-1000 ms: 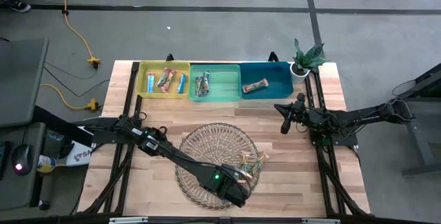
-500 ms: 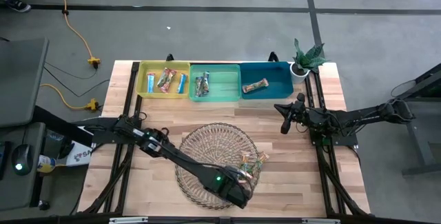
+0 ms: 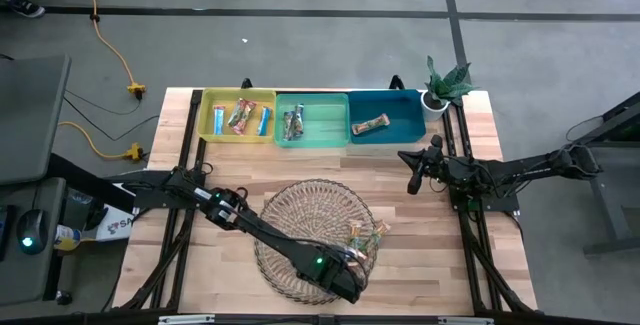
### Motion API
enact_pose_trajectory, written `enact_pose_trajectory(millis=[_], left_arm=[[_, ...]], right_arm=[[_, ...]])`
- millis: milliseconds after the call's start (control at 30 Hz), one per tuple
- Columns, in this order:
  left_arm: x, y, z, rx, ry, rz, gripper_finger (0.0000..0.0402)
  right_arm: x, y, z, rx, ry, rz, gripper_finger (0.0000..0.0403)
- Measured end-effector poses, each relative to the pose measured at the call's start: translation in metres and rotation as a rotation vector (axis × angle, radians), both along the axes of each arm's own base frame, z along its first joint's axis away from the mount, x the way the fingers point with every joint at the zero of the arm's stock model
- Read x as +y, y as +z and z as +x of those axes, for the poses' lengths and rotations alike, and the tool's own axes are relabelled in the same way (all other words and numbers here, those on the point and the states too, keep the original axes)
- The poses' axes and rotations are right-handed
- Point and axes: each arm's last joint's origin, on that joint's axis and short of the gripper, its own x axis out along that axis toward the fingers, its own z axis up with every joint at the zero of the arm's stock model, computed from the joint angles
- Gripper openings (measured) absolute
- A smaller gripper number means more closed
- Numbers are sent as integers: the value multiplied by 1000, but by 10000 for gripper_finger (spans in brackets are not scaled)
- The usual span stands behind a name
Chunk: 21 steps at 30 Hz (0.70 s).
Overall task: Pick and place Granola Bars by type
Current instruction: Put the blue granola bar into the green bin
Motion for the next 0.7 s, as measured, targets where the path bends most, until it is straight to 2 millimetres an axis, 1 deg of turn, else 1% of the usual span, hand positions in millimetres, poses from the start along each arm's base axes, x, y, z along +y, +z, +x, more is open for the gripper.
enact_pose_trajectory(millis=[67,167,400,500,700], left_arm=[[0,0,0,2,0,0,230],[0,-1,0,6,0,2,214],[1,-2,-2,22,-23,9,144],[1,-3,-2,32,-37,3,122],[0,-3,-2,28,-41,-1,102]], right_arm=[[0,0,0,0,0,0,0],[0,0,0,0,0,0,0],[0,0,0,0,0,0,0],[0,0,0,0,0,0,0],[0,0,0,0,0,0,0]])
